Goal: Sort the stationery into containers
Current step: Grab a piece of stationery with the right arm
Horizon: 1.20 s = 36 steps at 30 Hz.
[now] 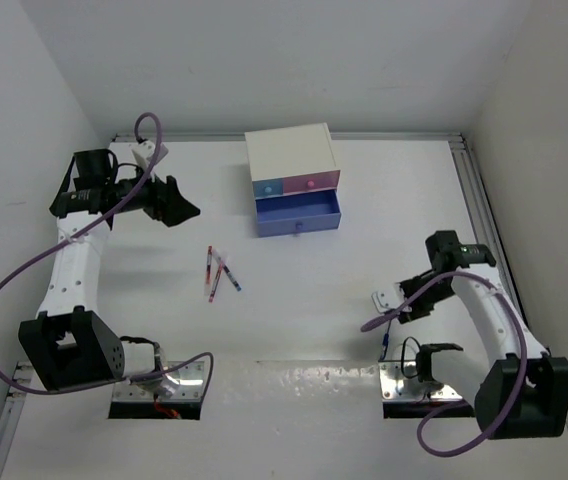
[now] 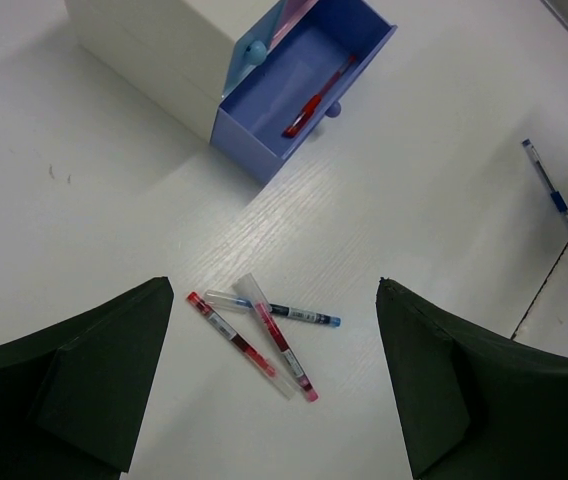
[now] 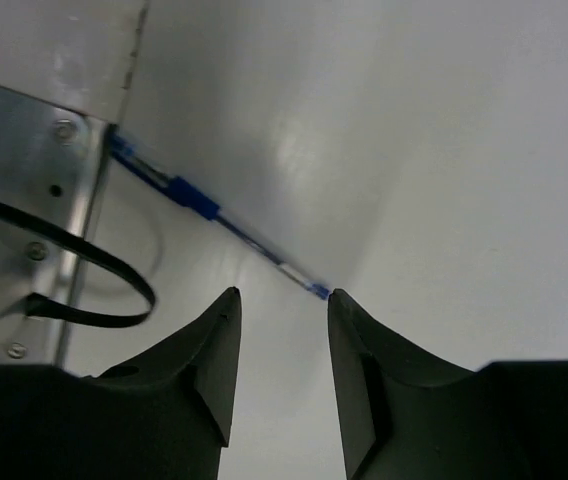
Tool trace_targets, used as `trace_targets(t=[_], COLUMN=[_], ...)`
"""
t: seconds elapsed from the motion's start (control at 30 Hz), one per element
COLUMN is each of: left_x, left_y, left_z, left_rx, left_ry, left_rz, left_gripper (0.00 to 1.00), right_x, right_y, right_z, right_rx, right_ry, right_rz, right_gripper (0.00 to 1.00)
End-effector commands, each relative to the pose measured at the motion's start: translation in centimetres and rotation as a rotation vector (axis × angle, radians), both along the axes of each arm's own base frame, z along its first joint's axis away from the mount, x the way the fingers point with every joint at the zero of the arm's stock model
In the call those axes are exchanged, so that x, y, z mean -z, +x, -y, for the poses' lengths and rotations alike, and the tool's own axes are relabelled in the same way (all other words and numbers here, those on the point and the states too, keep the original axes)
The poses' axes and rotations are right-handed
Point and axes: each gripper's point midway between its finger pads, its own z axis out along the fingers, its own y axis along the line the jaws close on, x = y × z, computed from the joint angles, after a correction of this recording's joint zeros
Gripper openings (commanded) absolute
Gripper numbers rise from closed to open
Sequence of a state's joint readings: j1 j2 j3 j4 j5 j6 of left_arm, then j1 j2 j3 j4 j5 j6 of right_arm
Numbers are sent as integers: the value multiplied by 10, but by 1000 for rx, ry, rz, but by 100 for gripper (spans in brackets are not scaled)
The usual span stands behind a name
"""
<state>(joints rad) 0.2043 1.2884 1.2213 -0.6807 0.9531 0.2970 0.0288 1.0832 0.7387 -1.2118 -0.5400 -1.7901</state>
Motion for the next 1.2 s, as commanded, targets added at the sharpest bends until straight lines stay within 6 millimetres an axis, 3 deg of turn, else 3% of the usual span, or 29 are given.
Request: trace_targets(t=[0.0, 0.2, 0.37, 0.47, 0.67, 1.17], left_x=[-5, 2, 3, 7, 13, 15], left_y=[-5, -5, -2, -2, 4, 10], left_z=[6, 6, 4, 3, 3, -2], left_rx=[48, 40, 28, 23, 25, 8], left_ry=[-9, -5, 1, 3, -6, 9], left_rz=[24, 4, 0, -12, -33, -36], left_gripper=[89, 89, 89, 89, 89, 89], right_x=[6, 39, 59, 62, 65, 93], right_y=[-35, -55, -43, -30, -21, -13], right_z=[-12, -8, -11, -10, -8, -10], right_rx=[-210, -358, -366, -354, -351, -516], right_ry=[114, 107, 101, 86, 64, -48], right_rz=[45, 75, 126, 145, 162, 161], right_gripper=[40, 40, 42, 46, 56, 43])
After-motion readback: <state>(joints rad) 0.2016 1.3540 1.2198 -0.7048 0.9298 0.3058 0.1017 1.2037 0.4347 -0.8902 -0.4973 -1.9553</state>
